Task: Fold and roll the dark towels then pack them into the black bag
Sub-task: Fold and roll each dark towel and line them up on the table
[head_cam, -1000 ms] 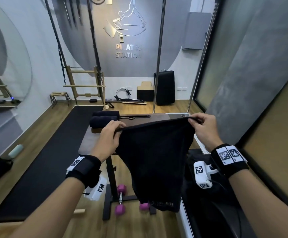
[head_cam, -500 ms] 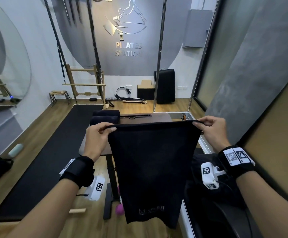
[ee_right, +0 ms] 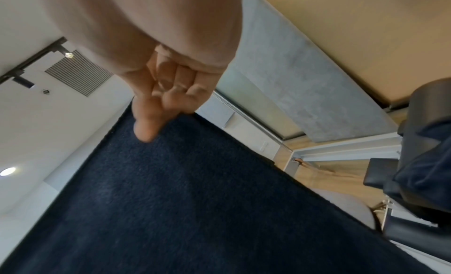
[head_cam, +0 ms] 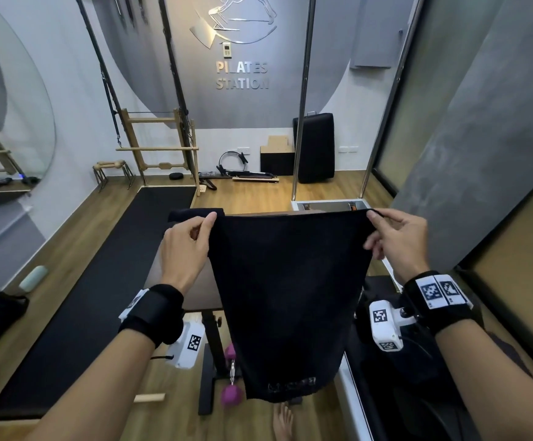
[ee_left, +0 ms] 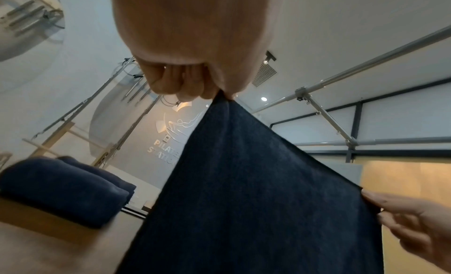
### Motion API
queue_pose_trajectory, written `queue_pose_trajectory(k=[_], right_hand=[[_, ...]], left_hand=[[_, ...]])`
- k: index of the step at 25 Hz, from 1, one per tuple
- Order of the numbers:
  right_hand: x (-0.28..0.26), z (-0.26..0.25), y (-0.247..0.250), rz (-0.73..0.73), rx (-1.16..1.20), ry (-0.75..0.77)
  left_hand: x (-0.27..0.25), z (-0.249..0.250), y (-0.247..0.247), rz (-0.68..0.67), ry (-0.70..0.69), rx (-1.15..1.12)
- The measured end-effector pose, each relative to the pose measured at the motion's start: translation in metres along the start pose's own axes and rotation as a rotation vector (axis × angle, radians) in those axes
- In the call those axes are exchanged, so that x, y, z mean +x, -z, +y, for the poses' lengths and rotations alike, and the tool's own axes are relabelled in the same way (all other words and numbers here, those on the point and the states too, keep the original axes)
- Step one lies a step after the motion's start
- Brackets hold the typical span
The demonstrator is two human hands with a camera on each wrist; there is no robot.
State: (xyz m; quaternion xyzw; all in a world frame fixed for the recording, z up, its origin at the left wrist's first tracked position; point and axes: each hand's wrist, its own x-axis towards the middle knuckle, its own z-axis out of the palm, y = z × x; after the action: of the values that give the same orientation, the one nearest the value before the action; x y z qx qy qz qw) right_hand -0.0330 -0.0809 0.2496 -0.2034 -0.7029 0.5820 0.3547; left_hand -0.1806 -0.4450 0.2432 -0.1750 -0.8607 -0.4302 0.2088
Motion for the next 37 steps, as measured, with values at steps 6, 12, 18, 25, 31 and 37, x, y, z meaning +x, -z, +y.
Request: queue_pose_trajectory(k=[6,12,18,25,31,37], right_hand=[[0.079,0.038,-0.053,-0.113,0.128,-0.149],[0.157,0.116,-0.104,-0.031,0.174,-0.299],[0.223,0.184,-0.145,-0.042,0.175,-0.443],[0.266,0.231,-0.178,-0.103,0.060,-0.609],[0.253,0.229,-0.174,-0.104,0.054,-0.516],[0.199,0.207,-0.152,-0.125,0.059,-0.442]], left_hand=[[0.074,-0.006,-0.076,-0.187,0.510,-0.563],[0.139,-0.051,-0.174,-0.105,0.738,-0.717],[0.183,-0.099,-0.244,0.026,0.811,-0.619],[0.205,-0.129,-0.298,0.052,0.934,-0.455],[0.183,-0.118,-0.306,-0.080,0.881,-0.414],[0.127,-0.101,-0.268,-0.194,0.636,-0.347]])
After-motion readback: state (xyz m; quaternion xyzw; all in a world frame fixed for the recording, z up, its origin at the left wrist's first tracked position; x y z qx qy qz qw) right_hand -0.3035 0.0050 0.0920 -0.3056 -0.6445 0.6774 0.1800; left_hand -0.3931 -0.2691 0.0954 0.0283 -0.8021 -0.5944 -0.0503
